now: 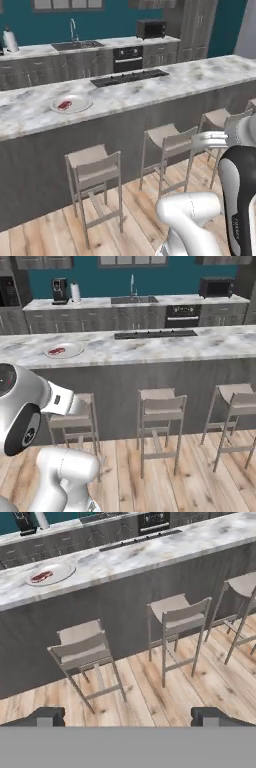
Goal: Take the cheese, steak, and onion from the fridge and place them on the plate on the dining counter to create an appetizer plate.
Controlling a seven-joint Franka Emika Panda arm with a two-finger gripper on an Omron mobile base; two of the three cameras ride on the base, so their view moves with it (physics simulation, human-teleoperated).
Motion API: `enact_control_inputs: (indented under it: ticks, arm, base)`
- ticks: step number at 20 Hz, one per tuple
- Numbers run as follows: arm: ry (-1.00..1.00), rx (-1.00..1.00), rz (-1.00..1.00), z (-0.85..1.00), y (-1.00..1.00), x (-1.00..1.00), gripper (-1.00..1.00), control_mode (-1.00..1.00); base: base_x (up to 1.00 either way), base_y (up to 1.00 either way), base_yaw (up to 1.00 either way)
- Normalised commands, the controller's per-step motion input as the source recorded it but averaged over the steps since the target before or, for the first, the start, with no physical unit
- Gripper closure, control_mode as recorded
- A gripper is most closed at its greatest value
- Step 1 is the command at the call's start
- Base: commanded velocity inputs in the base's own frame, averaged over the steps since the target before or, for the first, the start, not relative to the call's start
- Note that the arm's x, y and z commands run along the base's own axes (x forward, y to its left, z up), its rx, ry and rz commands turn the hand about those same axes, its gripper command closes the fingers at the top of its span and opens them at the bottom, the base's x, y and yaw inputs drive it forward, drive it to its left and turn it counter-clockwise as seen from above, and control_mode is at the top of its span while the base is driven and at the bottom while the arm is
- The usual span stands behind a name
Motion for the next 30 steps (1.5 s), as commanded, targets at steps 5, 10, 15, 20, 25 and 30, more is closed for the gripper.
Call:
enact_control_inputs:
  ticks: [5,10,15,20,25,30]
  arm:
    - [0.00,0.00,0.00,0.00,0.00,0.00,-1.00,1.00]
    - [0.00,0.00,0.00,0.00,0.00,0.00,-1.00,1.00]
    - [0.00,0.00,0.00,0.00,0.00,0.00,-1.00,1.00]
    - [0.00,0.00,0.00,0.00,0.00,0.00,-1.00,1.00]
    - [0.00,0.00,0.00,0.00,0.00,0.00,-1.00,1.00]
    - [0.00,0.00,0.00,0.00,0.00,0.00,-1.00,1.00]
  base:
    - [0.08,-0.48,-0.79]
    - [0.27,-0.43,-0.84]
    - [0.26,-0.46,-0.83]
    - [0.26,-0.55,-0.80]
    - [0.48,-0.48,-0.71]
    - [0.95,-0.03,-0.43]
